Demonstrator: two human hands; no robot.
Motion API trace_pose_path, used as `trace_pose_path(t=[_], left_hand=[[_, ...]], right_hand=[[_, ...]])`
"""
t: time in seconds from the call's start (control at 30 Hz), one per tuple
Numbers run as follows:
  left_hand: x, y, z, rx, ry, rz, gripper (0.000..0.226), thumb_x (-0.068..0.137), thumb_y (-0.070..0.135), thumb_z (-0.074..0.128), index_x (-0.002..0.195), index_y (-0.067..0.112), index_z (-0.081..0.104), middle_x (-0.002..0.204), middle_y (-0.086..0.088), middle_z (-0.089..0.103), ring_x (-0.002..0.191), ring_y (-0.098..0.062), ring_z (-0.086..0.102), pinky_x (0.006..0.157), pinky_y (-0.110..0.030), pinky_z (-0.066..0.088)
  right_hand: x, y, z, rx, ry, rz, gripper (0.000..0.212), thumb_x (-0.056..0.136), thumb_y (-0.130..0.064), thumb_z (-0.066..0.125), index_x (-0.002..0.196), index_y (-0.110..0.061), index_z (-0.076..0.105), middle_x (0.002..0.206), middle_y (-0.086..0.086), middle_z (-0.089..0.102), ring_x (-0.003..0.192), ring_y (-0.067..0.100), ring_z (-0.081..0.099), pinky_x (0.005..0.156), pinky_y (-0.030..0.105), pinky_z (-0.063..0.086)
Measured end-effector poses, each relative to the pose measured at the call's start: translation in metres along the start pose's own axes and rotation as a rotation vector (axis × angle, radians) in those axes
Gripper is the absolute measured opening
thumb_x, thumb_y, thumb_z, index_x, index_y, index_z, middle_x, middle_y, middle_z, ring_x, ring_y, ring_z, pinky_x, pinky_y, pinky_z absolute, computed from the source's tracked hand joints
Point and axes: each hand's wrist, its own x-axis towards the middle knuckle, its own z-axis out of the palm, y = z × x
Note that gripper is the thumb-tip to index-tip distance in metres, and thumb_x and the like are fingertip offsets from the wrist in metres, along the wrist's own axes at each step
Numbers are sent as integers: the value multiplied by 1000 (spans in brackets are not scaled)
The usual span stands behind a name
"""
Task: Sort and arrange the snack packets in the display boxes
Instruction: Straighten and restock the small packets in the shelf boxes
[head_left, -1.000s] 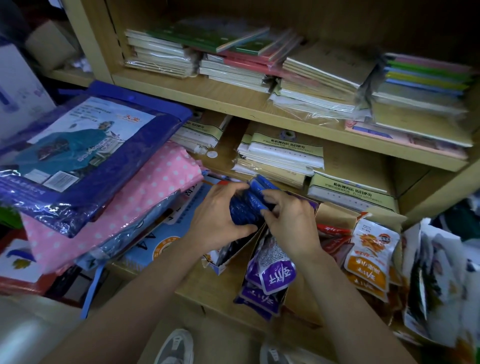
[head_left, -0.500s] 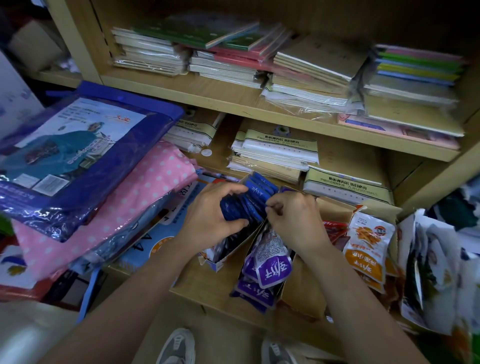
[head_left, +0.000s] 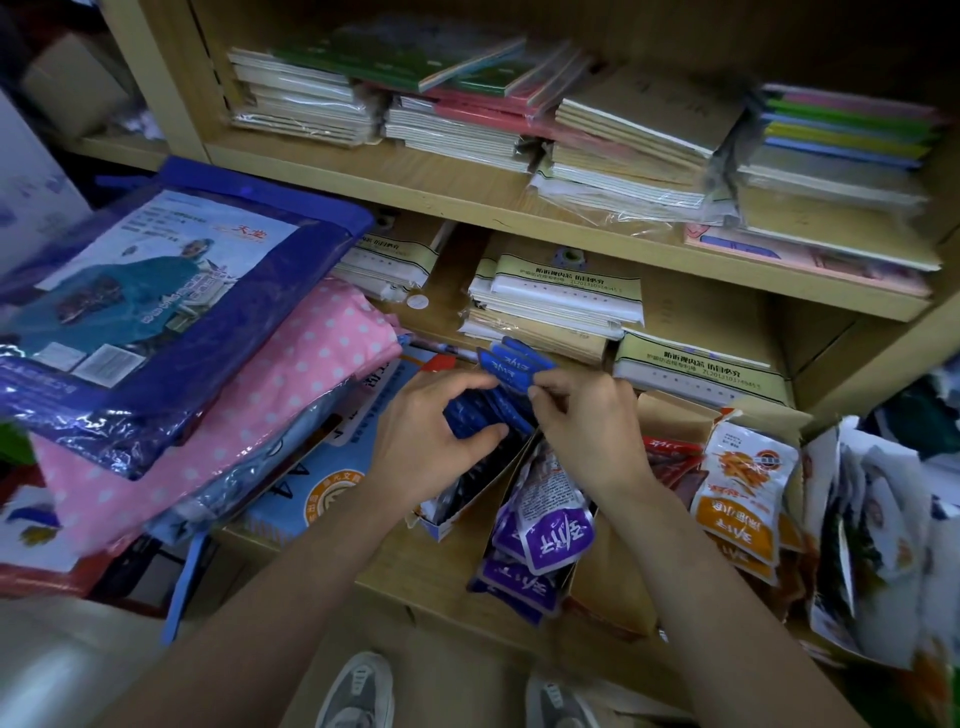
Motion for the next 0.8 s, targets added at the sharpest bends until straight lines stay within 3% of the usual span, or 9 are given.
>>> trace_pose_path(t=[0.03,0.1,0.17,0.27,0.33,0.43,0.5,0.63,0.8], left_hand=[[0,0,0,4,-3,-6,52,73,54,73,120,33,69,118,17,69,113,-9,62,89,-43,54],[0,0,0,4,-1,-13,54,72,54,73,121,32,67,115,16,68,111,-9,63,86,-42,56],[0,1,-1,-2,12,-18,53,72,51,75,120,29,67,114,16,68,109,-6,63,86,-39,56],[-2,2,-2,21,53,-10,50,71,42,82,116,24,67,111,16,68,103,2,61,84,-26,54],[-4,3,-3,56,72,-20,52,70,38,87,116,25,66,103,23,64,96,5,58,80,-17,51],[-6,4,-5,24,74,-30,60,67,38,89,121,27,66,102,32,62,96,11,60,81,-11,49],[-7,6,-5,-19,60,-29,68,66,41,88,128,28,64,110,25,68,103,7,63,87,-16,52],[-9,7,-4,-52,76,-60,76,68,42,89,136,29,58,111,29,62,105,17,57,87,-3,42],[-19,7,-8,-80,74,-90,86,71,60,79,145,28,49,132,17,57,120,4,53,91,-3,40]], right_hand=[[-3,-1,-3,32,7,9,8,93,-16,69,100,-15,73,76,-1,72,64,11,67,66,29,57],[-11,-2,-7,76,0,36,30,87,-21,77,115,-15,68,86,-6,72,70,5,67,68,20,55],[-15,-2,-8,11,-52,9,32,83,-21,82,112,-15,71,92,-4,71,70,3,63,68,15,52],[-13,-2,0,-122,-57,-62,13,84,-14,80,96,-12,78,92,3,71,73,16,65,75,38,58],[-11,-6,4,-127,-43,-84,2,87,-10,75,87,-11,76,85,3,70,74,19,66,75,44,57],[-6,-9,8,-52,62,-82,9,90,-8,70,82,-12,72,79,-2,67,70,12,61,72,28,53],[-3,-13,8,-8,127,-71,8,91,-9,70,86,-14,74,80,-3,69,68,8,59,67,17,46],[0,-8,15,24,65,-23,15,89,-10,74,103,-13,77,87,3,76,79,16,70,79,36,59],[-4,-4,6,40,117,-44,17,88,-11,76,104,-16,79,88,-1,76,75,7,67,77,28,59]])
